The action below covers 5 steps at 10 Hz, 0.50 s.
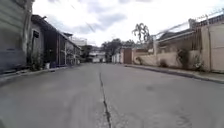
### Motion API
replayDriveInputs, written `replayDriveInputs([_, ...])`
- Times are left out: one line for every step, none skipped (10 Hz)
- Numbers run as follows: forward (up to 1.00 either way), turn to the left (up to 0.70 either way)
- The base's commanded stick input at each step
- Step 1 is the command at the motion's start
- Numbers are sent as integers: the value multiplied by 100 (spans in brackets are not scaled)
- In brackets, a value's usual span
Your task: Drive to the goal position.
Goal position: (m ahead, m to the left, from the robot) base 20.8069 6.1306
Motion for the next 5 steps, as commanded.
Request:
replayDriveInputs([100, -17])
replayDriveInputs([100, -17])
replayDriveInputs([100, -17])
replayDriveInputs([100, -17])
replayDriveInputs([100, -17])
